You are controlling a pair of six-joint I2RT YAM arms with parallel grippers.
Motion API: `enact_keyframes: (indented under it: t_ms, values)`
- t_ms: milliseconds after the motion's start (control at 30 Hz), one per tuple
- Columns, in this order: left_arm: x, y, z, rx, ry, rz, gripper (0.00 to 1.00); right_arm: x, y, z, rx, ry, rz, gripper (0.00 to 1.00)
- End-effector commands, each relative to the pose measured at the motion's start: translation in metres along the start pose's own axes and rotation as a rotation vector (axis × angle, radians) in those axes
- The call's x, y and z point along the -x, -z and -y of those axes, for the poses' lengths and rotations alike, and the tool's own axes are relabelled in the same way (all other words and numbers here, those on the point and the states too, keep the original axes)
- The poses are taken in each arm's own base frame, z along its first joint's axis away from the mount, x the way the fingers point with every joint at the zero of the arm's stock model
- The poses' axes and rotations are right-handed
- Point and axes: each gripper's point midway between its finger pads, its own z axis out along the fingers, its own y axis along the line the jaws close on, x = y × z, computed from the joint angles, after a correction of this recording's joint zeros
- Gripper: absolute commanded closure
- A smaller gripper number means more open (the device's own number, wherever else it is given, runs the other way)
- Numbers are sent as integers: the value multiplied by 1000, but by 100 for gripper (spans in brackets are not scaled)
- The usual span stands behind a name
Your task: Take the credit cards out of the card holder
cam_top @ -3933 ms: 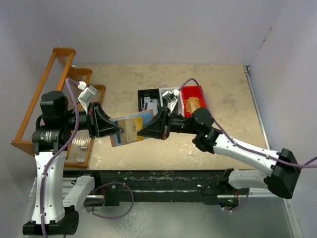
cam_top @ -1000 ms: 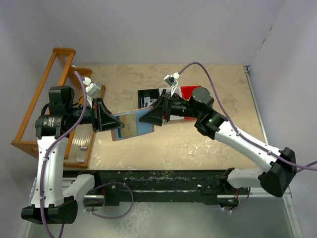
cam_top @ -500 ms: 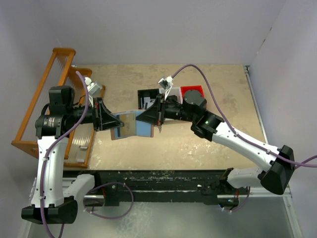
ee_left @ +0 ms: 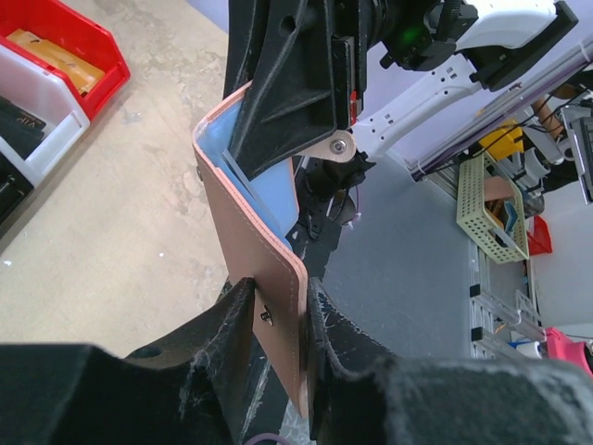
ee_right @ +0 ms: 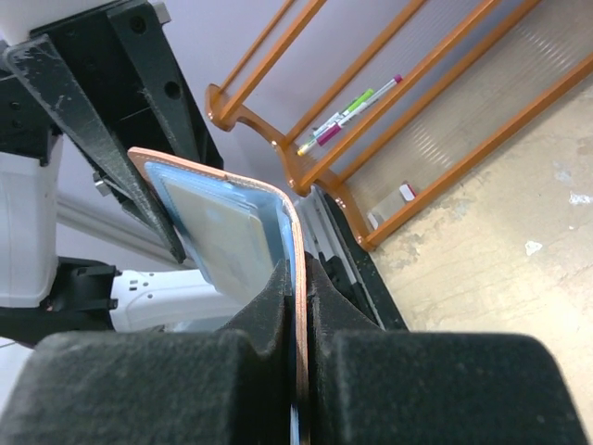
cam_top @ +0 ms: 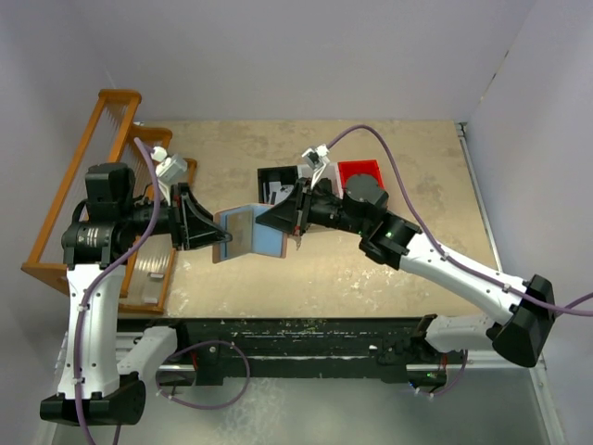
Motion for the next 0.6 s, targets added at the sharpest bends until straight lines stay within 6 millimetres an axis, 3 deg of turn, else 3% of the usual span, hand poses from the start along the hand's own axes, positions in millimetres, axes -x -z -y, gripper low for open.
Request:
enact_keyframes:
  t_ms: [0, 333, 567]
  values:
    - [8, 1, 18, -87, -51, 13, 70, 28, 17, -30, 70, 25, 100, 100]
    - [9, 6, 44, -175, -86, 24, 72, 23, 20, -38, 111, 36, 76, 100]
    - [9, 6, 46, -193, -77, 22, 70, 19, 22, -38, 117, 42, 62, 100]
